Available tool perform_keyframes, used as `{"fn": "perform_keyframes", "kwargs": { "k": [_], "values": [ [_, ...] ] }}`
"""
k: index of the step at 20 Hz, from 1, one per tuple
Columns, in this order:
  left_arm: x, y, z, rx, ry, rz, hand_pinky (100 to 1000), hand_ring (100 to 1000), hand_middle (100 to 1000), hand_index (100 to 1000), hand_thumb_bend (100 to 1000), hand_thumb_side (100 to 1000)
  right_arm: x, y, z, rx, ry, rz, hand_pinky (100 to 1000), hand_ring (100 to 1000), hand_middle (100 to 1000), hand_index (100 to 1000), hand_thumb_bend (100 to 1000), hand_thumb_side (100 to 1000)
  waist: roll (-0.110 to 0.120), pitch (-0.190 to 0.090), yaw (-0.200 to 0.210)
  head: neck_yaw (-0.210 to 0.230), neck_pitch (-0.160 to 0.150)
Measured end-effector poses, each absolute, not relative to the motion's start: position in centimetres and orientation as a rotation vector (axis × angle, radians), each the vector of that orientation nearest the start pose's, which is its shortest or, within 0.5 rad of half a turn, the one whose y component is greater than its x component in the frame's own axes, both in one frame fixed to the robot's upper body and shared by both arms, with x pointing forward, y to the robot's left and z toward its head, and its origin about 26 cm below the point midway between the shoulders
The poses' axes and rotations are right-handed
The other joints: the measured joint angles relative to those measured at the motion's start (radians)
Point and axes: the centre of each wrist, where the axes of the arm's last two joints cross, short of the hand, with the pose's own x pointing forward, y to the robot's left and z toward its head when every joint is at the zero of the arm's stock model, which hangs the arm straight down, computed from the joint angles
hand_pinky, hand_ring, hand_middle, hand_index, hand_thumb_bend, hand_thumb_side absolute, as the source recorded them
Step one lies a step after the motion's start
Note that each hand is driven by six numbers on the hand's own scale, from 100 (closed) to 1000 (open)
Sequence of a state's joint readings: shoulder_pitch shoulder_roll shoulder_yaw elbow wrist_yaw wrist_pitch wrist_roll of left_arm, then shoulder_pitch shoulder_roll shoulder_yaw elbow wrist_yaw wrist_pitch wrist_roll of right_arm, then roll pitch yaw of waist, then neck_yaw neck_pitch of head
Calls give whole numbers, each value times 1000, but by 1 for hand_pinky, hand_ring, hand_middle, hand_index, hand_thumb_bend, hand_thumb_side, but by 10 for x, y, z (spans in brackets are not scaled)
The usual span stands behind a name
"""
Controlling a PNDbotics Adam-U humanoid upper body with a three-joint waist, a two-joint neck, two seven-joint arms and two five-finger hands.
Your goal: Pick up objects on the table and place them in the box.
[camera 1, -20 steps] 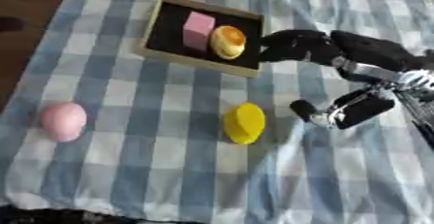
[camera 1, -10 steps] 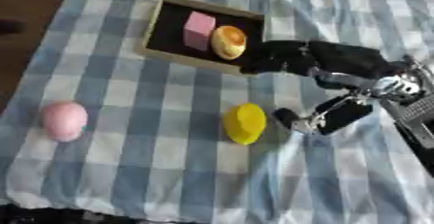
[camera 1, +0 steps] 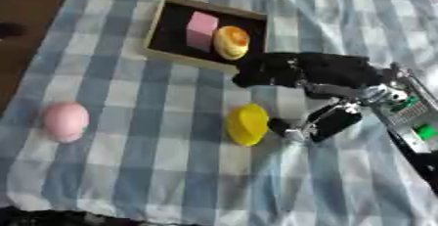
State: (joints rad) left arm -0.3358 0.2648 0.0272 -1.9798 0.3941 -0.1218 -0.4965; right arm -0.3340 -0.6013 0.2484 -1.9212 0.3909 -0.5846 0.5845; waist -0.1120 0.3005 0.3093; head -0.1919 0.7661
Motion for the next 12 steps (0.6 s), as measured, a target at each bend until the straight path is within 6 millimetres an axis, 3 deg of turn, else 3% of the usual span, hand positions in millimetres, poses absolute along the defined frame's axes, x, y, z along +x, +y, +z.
{"fn": "perform_keyframes", "kwargs": {
  "k": [12],
  "values": [
    [306,254,203,-565,-2332,-680,801,971,835,844,100,568,311,-248,175,287,2384,-2452,1000,1000,949,1000,100,256,0,0,0,9,0]
  ]
}}
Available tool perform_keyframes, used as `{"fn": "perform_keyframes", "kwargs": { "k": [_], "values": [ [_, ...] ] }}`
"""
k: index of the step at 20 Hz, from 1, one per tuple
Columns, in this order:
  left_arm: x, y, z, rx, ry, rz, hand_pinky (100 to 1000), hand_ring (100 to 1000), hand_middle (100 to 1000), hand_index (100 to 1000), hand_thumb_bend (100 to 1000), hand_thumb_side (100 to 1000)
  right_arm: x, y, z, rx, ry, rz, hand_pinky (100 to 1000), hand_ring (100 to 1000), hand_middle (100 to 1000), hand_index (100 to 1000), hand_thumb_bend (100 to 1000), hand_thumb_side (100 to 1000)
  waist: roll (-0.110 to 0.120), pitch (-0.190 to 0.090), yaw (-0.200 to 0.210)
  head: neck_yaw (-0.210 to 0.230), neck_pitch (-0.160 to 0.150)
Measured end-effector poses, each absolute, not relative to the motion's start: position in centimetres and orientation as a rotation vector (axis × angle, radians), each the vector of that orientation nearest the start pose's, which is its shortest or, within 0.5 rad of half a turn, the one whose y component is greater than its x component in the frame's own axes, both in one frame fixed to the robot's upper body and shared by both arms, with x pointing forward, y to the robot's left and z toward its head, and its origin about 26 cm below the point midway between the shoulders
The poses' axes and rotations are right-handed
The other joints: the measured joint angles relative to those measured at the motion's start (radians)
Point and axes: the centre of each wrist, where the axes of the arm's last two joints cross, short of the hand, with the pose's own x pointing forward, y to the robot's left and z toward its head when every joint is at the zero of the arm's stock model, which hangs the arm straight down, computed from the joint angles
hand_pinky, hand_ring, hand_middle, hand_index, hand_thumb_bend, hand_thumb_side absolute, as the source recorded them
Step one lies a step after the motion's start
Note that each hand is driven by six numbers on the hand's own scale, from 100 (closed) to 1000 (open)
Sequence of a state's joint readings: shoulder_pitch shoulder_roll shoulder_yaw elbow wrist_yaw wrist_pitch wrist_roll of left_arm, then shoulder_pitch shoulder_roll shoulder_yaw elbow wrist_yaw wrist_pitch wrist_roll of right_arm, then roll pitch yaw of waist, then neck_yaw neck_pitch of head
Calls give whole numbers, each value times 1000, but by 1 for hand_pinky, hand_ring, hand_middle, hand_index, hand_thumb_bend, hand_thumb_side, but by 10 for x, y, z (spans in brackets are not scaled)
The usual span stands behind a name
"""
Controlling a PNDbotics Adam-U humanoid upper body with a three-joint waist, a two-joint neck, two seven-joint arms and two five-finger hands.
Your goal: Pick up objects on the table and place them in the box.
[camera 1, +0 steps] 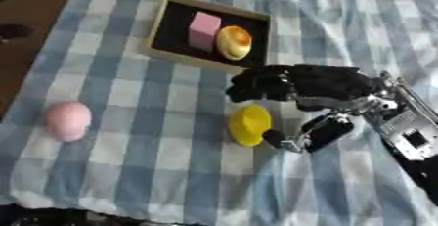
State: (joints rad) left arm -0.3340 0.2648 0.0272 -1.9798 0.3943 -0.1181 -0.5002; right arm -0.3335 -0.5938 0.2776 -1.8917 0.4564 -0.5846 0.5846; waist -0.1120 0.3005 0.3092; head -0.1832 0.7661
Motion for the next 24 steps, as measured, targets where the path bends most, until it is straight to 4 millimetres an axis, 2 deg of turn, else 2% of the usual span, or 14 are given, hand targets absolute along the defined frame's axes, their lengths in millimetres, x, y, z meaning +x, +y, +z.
{"fn": "perform_keyframes", "kwargs": {
  "k": [6,24],
  "values": [
    [306,255,203,-566,-2329,-682,801,971,836,844,100,568,315,-251,169,336,2351,-2508,1000,1000,947,1000,100,292,0,0,0,6,0],
    [306,255,202,-568,-2323,-686,801,972,838,844,100,567,321,-254,152,371,2297,-2612,1000,1000,948,1000,100,315,0,1,4,14,0]
  ]
}}
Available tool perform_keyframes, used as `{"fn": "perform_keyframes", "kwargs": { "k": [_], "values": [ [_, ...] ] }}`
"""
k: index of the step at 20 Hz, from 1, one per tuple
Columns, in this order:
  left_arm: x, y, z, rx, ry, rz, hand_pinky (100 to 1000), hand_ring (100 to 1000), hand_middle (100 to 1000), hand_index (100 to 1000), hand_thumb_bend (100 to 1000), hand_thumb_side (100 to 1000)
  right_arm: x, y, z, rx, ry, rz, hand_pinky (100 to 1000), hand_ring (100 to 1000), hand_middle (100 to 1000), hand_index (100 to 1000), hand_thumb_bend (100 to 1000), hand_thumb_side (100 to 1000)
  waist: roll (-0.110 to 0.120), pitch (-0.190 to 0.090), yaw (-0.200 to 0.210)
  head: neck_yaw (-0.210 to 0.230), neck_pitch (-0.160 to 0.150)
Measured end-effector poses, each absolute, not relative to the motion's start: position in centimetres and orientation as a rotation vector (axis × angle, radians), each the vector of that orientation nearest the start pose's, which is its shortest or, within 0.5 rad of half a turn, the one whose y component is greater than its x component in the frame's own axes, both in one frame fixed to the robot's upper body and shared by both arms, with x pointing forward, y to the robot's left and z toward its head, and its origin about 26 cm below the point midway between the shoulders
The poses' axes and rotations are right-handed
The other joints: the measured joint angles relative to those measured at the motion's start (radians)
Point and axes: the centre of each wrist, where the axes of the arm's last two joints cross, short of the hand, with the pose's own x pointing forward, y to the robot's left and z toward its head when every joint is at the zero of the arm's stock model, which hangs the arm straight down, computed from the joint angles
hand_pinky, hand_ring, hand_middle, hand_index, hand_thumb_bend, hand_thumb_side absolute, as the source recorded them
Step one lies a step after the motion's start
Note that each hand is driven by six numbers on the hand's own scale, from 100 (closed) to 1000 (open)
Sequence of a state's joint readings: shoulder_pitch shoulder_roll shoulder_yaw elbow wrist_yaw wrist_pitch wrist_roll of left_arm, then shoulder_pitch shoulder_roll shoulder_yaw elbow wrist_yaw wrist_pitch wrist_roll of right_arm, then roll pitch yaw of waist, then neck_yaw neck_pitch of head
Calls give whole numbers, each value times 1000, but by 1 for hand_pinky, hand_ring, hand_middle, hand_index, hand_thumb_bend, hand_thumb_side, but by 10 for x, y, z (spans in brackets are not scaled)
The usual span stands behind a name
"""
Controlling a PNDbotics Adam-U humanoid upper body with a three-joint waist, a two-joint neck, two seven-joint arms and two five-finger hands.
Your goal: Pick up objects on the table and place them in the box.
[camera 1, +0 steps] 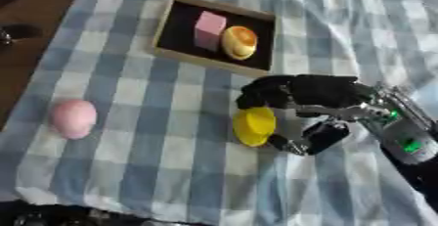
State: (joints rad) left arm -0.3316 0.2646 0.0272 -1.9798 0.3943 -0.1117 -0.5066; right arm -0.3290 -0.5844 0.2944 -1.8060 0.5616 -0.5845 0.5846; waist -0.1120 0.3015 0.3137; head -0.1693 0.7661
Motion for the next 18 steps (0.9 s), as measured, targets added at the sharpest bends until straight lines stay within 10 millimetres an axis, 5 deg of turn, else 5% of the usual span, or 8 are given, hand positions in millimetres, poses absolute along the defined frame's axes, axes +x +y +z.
{"fn": "perform_keyframes", "kwargs": {
  "k": [12,18],
  "values": [
    [306,255,202,-573,-2317,-689,802,974,841,844,100,566,324,-256,147,425,2242,-2669,1000,1000,948,1000,100,314,0,0,1,0,0],
    [306,255,202,-575,-2315,-691,802,974,842,844,100,566,325,-257,145,434,2228,-2688,1000,1000,844,982,100,304,0,0,1,-1,0]
  ]
}}
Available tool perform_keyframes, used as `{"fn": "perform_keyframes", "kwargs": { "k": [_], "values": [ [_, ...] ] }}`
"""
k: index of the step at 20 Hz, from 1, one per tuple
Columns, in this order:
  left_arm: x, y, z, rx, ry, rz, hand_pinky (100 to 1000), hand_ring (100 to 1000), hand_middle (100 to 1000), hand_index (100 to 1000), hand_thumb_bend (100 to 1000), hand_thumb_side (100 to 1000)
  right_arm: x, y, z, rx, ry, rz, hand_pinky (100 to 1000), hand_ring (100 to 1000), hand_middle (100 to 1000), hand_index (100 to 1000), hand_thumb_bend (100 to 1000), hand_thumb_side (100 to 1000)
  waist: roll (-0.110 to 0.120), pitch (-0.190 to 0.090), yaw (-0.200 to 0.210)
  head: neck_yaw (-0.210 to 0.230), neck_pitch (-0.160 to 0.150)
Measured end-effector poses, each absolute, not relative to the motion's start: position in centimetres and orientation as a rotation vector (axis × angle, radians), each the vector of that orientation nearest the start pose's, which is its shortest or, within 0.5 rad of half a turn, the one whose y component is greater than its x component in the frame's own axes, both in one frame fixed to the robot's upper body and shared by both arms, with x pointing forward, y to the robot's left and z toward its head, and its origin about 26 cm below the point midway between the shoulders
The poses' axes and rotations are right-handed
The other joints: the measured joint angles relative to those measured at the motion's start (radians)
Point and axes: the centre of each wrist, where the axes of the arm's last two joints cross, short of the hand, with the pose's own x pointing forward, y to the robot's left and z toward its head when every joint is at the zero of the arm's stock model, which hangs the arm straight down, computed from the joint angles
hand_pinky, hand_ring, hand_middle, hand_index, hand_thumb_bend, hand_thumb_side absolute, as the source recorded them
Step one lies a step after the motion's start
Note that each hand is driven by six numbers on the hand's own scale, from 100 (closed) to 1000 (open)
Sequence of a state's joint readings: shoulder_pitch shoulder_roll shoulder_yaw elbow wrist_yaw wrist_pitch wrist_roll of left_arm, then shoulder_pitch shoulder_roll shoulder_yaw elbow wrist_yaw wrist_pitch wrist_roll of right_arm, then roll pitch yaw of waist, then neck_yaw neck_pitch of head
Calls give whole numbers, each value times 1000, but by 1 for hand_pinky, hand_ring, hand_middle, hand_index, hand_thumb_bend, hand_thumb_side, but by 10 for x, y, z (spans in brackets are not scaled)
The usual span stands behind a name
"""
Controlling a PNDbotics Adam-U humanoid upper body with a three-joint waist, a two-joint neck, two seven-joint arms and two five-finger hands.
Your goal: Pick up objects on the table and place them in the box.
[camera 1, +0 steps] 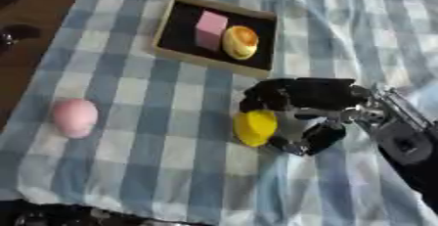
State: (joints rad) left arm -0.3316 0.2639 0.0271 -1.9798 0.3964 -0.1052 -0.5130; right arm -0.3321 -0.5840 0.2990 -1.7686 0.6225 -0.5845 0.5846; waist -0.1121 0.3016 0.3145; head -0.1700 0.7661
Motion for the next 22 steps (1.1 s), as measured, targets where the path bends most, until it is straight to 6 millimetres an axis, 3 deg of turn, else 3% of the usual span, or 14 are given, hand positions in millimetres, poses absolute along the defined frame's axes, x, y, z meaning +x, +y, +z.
{"fn": "perform_keyframes", "kwargs": {
  "k": [9,15,17,18,21,22],
  "values": [
    [306,255,202,-581,-2312,-692,802,976,843,844,100,566,329,-257,142,433,2245,-2691,1000,1000,774,930,100,305,0,0,0,-11,0],
    [306,254,202,-582,-2312,-691,802,976,844,844,100,566,332,-260,141,443,2266,-2695,1000,1000,589,859,100,316,0,0,0,-26,0],
    [306,255,202,-582,-2311,-691,802,976,844,844,100,566,334,-261,142,447,2281,-2686,1000,1000,589,859,100,316,0,0,-1,-27,0],
    [306,255,202,-582,-2311,-691,802,976,845,845,100,566,334,-262,142,448,2288,-2681,1000,1000,420,797,100,316,0,0,-1,-28,0],
    [306,255,201,-582,-2309,-689,802,977,845,845,100,566,336,-265,144,463,2306,-2671,997,1000,219,722,100,313,0,0,-4,-31,0],
    [306,255,201,-582,-2309,-689,802,977,845,845,100,566,336,-266,144,465,2314,-2667,993,1000,189,712,100,314,0,0,-5,-32,0]
  ]
}}
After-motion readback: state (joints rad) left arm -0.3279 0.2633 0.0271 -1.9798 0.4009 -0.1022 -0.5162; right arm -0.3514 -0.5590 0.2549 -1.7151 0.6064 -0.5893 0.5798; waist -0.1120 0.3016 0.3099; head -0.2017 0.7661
